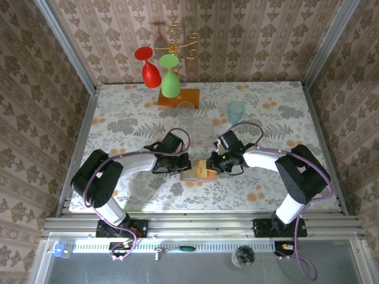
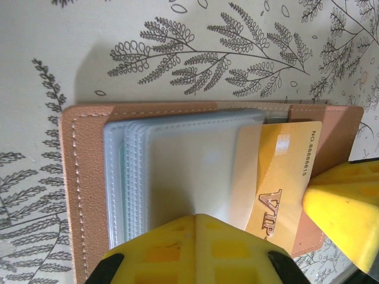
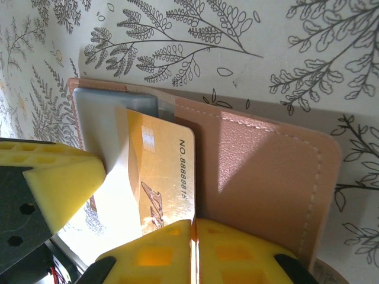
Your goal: Take the credit cards out of the card holder
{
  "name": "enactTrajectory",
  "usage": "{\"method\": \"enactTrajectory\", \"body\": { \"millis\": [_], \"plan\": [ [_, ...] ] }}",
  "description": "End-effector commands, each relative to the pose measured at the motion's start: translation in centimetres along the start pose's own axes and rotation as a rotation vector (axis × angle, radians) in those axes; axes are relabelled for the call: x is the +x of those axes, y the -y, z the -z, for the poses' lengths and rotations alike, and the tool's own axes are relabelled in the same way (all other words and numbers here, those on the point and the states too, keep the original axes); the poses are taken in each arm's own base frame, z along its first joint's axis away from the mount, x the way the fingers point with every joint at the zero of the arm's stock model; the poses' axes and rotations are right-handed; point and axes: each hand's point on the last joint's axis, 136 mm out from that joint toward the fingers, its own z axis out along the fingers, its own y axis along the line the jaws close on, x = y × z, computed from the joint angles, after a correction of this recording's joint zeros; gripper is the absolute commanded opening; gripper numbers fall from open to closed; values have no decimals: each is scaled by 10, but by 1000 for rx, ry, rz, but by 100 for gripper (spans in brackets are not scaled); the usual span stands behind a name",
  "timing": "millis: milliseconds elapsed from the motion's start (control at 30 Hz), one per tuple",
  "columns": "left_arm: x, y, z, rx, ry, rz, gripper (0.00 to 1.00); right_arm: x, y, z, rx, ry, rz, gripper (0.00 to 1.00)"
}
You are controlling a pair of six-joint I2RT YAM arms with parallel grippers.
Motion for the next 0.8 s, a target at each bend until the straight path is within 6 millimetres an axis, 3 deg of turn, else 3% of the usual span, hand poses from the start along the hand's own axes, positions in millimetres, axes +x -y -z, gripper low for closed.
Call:
{"method": "enactTrajectory", "body": {
  "millis": [0,400,767],
  "plan": [
    [5,-14,3,-53,-8,3,4,5,-1,8,-9,-3,25,10],
    [4,-13,1,-53,-11,6,4,1,-19,9,-91,-2,41,7],
    [4,-16,-1,-56,-16,10,4,-1,-25,3,-132,-17,32,12]
  ]
}}
